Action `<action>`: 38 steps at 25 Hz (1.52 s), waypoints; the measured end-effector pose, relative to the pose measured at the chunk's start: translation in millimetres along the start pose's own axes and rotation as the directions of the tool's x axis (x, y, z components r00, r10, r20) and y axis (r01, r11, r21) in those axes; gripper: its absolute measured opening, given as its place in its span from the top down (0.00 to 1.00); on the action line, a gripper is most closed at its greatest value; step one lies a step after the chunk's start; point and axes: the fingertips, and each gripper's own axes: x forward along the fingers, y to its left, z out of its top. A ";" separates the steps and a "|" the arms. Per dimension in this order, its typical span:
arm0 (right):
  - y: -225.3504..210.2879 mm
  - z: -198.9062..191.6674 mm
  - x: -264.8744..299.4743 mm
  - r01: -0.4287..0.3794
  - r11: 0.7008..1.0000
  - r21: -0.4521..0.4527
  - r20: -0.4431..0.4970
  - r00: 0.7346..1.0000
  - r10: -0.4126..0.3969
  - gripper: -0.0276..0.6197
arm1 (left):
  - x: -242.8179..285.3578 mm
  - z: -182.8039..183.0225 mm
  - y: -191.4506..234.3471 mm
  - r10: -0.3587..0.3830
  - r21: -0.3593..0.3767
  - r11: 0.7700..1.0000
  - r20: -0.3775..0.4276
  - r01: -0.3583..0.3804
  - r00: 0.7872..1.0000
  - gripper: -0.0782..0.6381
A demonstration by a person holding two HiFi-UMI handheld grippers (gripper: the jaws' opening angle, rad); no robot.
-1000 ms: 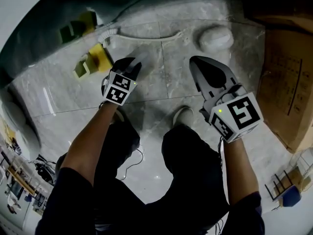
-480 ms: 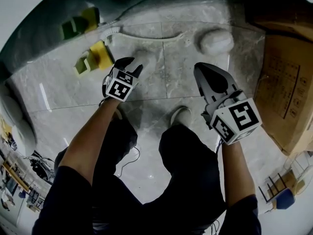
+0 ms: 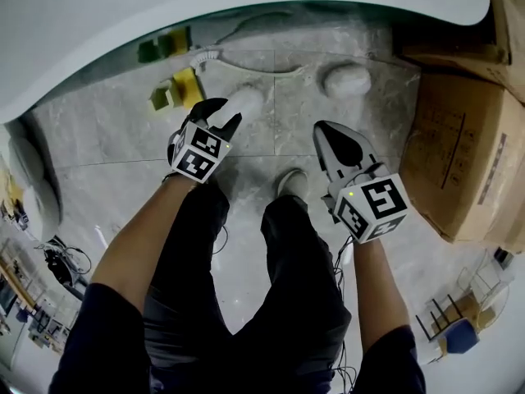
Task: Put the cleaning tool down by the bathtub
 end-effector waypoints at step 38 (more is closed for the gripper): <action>204.0 351.5 -206.7 0.015 0.990 -0.141 0.253 0.967 0.021 0.95 | -506.5 319.5 -24.7 0.183 -0.065 0.982 0.519 -0.175 0.835 0.64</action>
